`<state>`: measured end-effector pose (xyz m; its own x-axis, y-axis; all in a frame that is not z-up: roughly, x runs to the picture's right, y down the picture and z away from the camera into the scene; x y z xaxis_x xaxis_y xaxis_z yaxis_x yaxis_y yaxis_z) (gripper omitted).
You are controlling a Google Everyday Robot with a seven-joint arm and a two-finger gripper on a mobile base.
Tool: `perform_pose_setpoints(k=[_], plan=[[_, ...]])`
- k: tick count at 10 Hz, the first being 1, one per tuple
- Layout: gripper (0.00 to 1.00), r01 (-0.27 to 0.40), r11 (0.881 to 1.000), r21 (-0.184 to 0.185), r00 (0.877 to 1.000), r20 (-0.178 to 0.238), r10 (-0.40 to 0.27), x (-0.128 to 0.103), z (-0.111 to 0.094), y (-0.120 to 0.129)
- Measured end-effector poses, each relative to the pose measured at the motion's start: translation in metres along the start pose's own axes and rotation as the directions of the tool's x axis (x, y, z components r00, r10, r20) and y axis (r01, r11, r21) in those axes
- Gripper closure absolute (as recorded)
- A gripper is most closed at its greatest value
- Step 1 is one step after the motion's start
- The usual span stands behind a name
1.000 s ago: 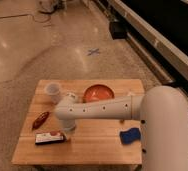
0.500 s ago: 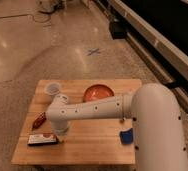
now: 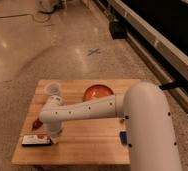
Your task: Push the eraser across the table
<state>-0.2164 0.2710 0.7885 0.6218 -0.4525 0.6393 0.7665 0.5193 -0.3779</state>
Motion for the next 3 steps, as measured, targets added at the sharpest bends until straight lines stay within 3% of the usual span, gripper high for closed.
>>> perform_pose_setpoints(k=[1, 3], plan=[[0.97, -0.002, 1.0, 0.001, 1.0, 0.0, 0.002, 0.0011, -0.0002, 0.0004], [0.81, -0.003, 1.0, 0.001, 1.0, 0.0, 0.003, 0.0015, -0.0003, 0.0006]])
